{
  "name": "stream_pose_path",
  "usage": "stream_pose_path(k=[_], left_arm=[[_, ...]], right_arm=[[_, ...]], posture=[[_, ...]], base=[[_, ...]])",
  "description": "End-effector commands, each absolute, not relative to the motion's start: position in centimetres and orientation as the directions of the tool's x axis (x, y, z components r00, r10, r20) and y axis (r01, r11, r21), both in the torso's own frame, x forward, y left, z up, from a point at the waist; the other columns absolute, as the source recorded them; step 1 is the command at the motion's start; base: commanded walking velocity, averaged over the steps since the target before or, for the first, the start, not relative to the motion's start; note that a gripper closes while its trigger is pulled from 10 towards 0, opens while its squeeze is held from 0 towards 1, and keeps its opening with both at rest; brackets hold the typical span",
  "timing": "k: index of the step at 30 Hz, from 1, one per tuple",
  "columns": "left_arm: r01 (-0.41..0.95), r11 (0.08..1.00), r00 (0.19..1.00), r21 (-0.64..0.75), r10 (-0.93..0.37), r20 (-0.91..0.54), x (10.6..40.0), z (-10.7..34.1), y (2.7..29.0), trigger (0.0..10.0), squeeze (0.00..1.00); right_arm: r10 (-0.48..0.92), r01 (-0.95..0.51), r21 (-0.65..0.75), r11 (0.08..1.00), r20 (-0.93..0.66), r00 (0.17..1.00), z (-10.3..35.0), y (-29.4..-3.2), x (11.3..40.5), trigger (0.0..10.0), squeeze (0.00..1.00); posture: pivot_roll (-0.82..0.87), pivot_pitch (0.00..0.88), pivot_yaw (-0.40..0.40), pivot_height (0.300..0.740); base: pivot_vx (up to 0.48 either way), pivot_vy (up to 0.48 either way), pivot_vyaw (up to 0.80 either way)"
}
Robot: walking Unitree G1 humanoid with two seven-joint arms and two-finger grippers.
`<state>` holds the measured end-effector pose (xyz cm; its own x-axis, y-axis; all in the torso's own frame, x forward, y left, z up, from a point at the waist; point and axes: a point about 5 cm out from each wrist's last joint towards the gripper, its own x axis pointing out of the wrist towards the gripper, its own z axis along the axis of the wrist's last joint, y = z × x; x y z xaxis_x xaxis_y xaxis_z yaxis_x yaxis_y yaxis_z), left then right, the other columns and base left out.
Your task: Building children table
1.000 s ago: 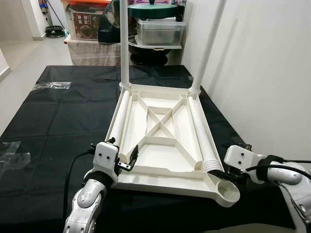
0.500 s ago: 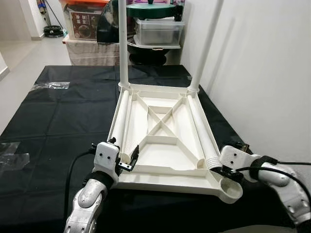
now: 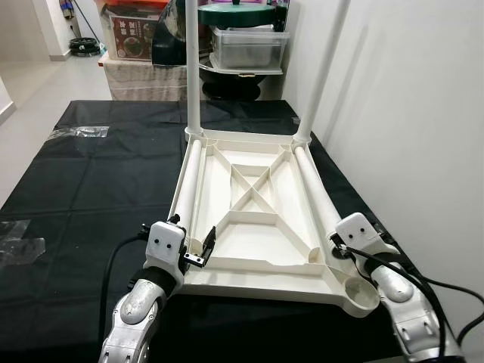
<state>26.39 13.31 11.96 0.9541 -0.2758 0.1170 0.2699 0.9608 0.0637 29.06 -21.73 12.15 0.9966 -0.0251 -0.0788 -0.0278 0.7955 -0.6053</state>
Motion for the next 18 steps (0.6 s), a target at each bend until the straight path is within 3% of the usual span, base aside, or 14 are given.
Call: stream_pose_path(k=[1,9,15,18], left_arm=[[0.275,0.959,0.953,0.069,-0.282,0.112,26.4,11.8,13.1,10.0,0.0],[0.276,0.958,0.953,0.077,-0.283,0.11,26.5,11.7,13.2,10.0,0.0],[0.28,0.957,0.952,0.081,-0.287,0.108,26.5,11.7,13.1,10.0,0.0],[0.282,0.956,0.951,0.083,-0.29,0.11,26.7,11.8,13.2,10.0,0.0]], right_arm=[[-0.029,0.019,-0.581,0.813,-0.008,1.0,13.2,-21.7,29.2,0.0,0.0],[0.089,-0.043,-0.508,0.86,0.068,0.994,14.8,-20.2,29.5,0.0,0.0],[0.053,0.0,-0.469,0.883,0.1,0.994,16.1,-21.3,30.0,0.0,0.0],[0.078,-0.057,-0.142,0.988,0.153,0.985,18.6,-21.8,30.8,0.0,0.0]], posture=[[-0.02,0.0,-0.087,0.74],[-0.02,0.0,-0.083,0.74],[-0.02,0.0,-0.079,0.74],[-0.03,0.0,-0.072,0.74]], base=[[0.0,0.0,0.0],[0.0,0.0,0.0],[0.0,0.0,0.0],[0.0,0.0,0.0]])
